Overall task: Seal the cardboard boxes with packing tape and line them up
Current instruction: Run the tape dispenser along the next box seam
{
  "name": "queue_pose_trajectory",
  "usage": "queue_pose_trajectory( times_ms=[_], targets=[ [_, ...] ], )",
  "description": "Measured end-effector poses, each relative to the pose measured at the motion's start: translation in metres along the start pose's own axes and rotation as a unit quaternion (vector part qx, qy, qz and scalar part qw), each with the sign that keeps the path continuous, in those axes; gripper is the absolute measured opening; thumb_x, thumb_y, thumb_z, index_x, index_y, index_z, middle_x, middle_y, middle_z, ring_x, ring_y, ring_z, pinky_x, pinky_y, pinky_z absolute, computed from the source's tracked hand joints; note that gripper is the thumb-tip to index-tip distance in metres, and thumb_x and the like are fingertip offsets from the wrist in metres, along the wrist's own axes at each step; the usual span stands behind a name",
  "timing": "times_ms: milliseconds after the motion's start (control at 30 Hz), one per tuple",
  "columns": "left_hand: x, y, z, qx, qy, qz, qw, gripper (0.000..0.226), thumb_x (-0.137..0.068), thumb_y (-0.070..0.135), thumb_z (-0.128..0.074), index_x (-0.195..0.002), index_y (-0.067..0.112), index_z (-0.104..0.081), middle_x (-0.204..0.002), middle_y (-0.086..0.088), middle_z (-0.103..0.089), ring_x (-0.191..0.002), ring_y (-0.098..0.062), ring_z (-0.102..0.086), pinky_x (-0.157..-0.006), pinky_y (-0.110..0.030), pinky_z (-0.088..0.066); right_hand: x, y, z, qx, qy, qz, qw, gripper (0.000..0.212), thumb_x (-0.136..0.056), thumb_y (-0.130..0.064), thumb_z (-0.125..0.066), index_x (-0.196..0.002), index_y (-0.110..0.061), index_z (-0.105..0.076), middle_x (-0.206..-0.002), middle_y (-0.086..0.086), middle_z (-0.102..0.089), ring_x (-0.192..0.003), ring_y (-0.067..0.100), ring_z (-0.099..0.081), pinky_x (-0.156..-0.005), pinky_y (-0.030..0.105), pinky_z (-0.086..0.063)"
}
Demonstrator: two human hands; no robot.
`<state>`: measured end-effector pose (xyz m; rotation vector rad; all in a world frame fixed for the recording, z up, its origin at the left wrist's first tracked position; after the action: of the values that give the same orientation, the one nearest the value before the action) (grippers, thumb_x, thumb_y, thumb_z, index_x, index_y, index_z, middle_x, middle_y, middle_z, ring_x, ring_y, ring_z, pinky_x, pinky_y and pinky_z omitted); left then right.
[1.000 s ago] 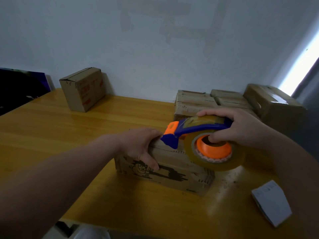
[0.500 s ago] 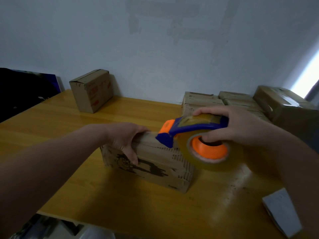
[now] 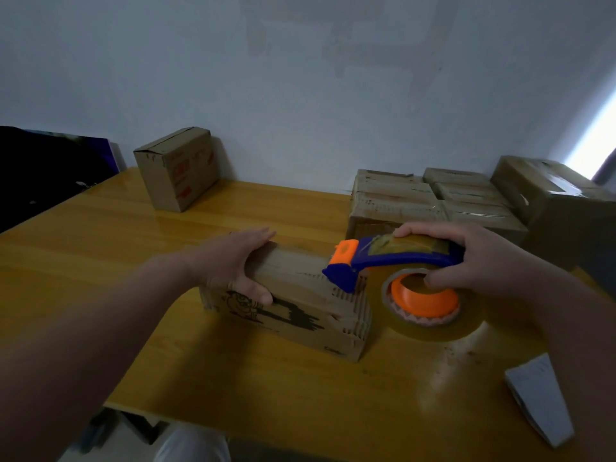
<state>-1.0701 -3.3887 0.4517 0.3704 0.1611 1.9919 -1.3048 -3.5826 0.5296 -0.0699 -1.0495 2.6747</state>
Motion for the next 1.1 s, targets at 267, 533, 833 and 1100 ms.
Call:
queue_pose_trajectory(
  times_ms=[267, 533, 833, 1100],
  targets=[
    [0.021, -0.011, -0.016, -0.113, 0.074, 0.112, 0.985, 0.149, -0.036, 0.103, -0.006, -0.151, 0.009, 0.007, -0.16, -0.009, 0.009, -0.147, -0.02, 0.006, -0.117, -0.045, 0.001, 0.001, 0.001, -0.001, -0.002, 0.012, 0.006, 1.0, 0.062, -0.076, -0.005, -0.072, -0.113, -0.049, -0.051, -0.099, -0.007, -0.06, -0.073, 0.004, -0.062, -0.055, 0.011, -0.048],
    [0.019, 0.021, -0.022, -0.139, 0.041, 0.084, 0.986, 0.137, -0.045, 0.097, 0.002, -0.151, 0.01, 0.008, -0.159, -0.012, 0.011, -0.147, -0.02, 0.006, -0.117, -0.04, 0.001, -0.002, -0.001, -0.002, 0.0, 0.012, 0.006, 1.0, 0.061, -0.074, -0.006, -0.072, -0.114, -0.048, -0.053, -0.097, -0.006, -0.063, -0.072, 0.008, -0.063, -0.058, 0.018, -0.051],
    [0.006, 0.086, -0.034, -0.131, 0.021, 0.002, 0.991, 0.119, -0.063, 0.088, -0.015, -0.151, 0.013, 0.011, -0.158, -0.009, 0.014, -0.147, -0.018, 0.009, -0.119, -0.037, 0.0, -0.005, -0.003, -0.001, 0.008, 0.018, 0.014, 1.0, 0.055, -0.074, -0.012, -0.074, -0.112, -0.046, -0.056, -0.093, -0.007, -0.064, -0.07, 0.009, -0.062, -0.059, 0.02, -0.049],
    [0.001, 0.092, -0.04, -0.126, 0.084, -0.022, 0.988, 0.114, -0.067, 0.088, -0.016, -0.153, 0.016, 0.003, -0.16, -0.007, 0.005, -0.147, -0.017, 0.0, -0.116, -0.032, -0.002, -0.007, -0.012, -0.001, 0.023, 0.019, 0.014, 0.999, 0.056, -0.074, -0.007, -0.073, -0.11, -0.046, -0.054, -0.096, -0.012, -0.06, -0.069, -0.001, -0.059, -0.055, 0.012, -0.047]
  ],
)
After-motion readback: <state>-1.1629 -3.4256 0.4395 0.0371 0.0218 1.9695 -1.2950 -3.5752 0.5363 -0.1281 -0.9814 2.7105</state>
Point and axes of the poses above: each hand's wrist, its own x-axis away from the middle knuckle, its own z-axis out of the back of the hand, y = z × x, the point moved 5 cm from there along -x, towards the middle knuckle
